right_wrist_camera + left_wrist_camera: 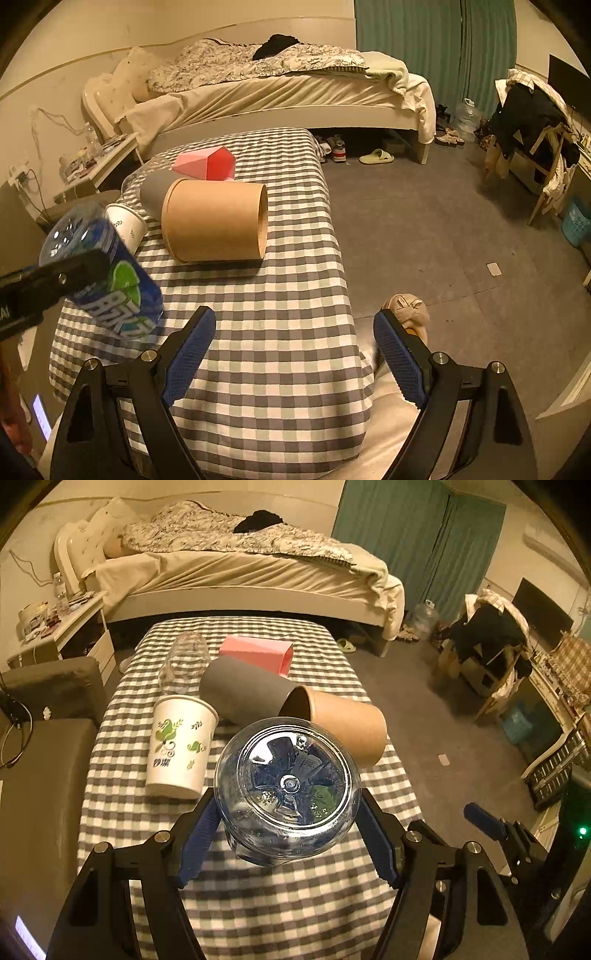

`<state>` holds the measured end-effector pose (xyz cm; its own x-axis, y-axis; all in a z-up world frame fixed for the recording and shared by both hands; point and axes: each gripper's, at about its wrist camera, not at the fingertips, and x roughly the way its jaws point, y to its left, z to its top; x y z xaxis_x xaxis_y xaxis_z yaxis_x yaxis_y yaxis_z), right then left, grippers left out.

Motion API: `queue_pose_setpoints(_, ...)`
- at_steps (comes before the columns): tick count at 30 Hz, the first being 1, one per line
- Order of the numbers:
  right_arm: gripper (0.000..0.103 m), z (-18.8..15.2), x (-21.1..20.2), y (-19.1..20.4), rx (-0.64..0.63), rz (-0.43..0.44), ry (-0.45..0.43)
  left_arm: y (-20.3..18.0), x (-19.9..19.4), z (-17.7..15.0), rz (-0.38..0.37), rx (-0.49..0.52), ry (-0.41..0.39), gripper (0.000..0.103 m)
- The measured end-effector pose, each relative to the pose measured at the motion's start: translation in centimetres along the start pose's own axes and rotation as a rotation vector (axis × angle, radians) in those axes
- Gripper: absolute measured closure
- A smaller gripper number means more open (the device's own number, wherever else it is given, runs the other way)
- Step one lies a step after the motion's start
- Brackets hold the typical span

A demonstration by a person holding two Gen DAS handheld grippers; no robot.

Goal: Flip cup upside down
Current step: 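Lift and rotate the bottle cap-down with the left tool, then lower the bottle cap-down onto the table and open the left tool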

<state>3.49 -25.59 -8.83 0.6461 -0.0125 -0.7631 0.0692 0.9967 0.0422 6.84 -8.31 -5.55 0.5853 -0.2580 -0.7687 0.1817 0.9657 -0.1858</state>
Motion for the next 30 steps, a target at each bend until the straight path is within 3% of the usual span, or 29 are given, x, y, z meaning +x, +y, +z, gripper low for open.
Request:
queue_pose_setpoints(12,0.016,0.0,0.4,0.6,-0.016,-0.007,0.014,1.5,2.1,-0.7,-0.001,-0.038,0.055,0.030)
queue_pose_setpoints(15,0.016,0.2,0.1,0.7,-0.022,-0.008,0.007,1.4,1.8,-0.7,0.003,-0.021,0.043,0.029)
queue_pose_setpoints(17,0.016,0.4,-0.1,0.8,-0.023,-0.007,0.000,1.3,1.4,-0.6,0.022,-0.002,0.037,0.022)
queue_pose_setpoints(23,0.016,1.2,-1.5,1.0,-0.030,-0.012,-0.031,0.9,-0.3,-0.2,0.037,0.024,0.003,0.020)
queue_pose_setpoints(30,0.016,2.3,-4.6,1.4,-0.044,-0.014,-0.100,1.1,-4.4,0.5,0.049,0.036,-0.099,0.020)
